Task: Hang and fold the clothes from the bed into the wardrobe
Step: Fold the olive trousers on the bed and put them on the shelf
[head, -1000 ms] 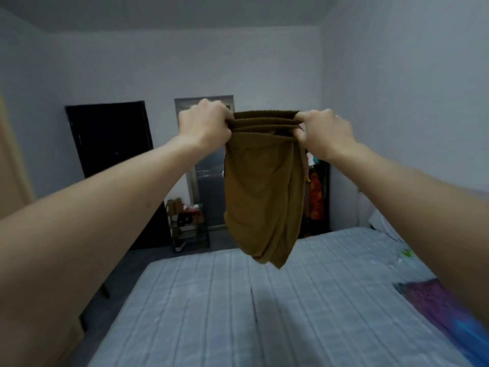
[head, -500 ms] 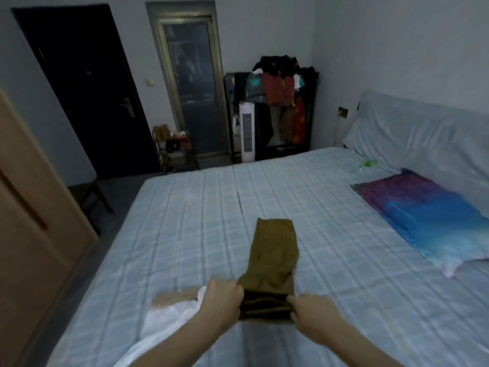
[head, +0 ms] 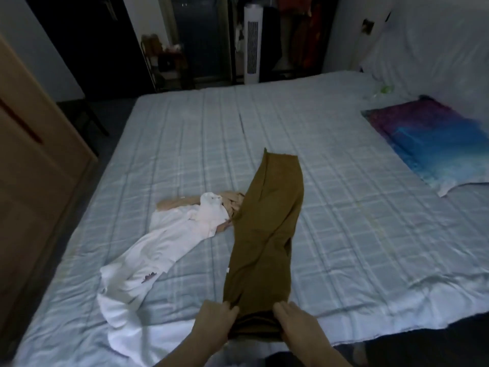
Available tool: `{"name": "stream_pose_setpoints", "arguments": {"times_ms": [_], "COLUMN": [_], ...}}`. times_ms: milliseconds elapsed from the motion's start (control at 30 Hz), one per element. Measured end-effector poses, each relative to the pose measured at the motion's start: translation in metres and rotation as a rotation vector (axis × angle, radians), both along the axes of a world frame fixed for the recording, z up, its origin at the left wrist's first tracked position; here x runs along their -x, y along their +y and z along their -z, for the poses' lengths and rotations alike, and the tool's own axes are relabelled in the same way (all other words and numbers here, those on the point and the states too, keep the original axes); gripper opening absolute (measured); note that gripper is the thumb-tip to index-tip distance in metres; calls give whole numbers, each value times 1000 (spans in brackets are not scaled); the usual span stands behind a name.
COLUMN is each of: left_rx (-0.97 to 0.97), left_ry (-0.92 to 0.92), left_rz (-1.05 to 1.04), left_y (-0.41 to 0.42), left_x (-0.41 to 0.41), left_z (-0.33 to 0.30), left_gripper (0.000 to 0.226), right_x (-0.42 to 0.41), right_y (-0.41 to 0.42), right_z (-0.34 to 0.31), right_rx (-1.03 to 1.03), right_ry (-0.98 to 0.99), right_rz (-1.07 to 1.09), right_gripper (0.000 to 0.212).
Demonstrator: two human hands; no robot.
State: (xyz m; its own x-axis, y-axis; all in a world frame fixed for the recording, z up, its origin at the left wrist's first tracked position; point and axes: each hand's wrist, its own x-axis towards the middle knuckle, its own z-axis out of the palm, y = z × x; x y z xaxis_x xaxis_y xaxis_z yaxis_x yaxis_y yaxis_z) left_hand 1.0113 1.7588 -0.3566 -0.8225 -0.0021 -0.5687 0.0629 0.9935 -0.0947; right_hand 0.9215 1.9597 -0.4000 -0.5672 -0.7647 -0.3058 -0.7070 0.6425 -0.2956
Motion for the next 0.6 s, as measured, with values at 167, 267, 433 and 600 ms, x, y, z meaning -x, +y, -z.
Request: {"name": "stream_pose_setpoints", "arguments": {"times_ms": [167,267,433,600], "left_rx": [-107,-156,-227,-239], "left_ry": [78,37,-11,116], "left_rz": [-82,-27,0,40], "left_y": [0,2,-2,-11], "left_x": [-32,-48,-69,-66], "left_z": [81,120,170,182], "left_gripper": [44,47,73,74], "right_x": [-27,-40,-56,-48], "right_y": [-1,0,10,12], "right_z": [45,82,115,124], "right_rx": [-74,-181,-149,-59], "right_ry": [-31,-39,-59,-187], "right_rz": [-63,-104,-175,-157], "right_gripper": [69,55,60,38]}}
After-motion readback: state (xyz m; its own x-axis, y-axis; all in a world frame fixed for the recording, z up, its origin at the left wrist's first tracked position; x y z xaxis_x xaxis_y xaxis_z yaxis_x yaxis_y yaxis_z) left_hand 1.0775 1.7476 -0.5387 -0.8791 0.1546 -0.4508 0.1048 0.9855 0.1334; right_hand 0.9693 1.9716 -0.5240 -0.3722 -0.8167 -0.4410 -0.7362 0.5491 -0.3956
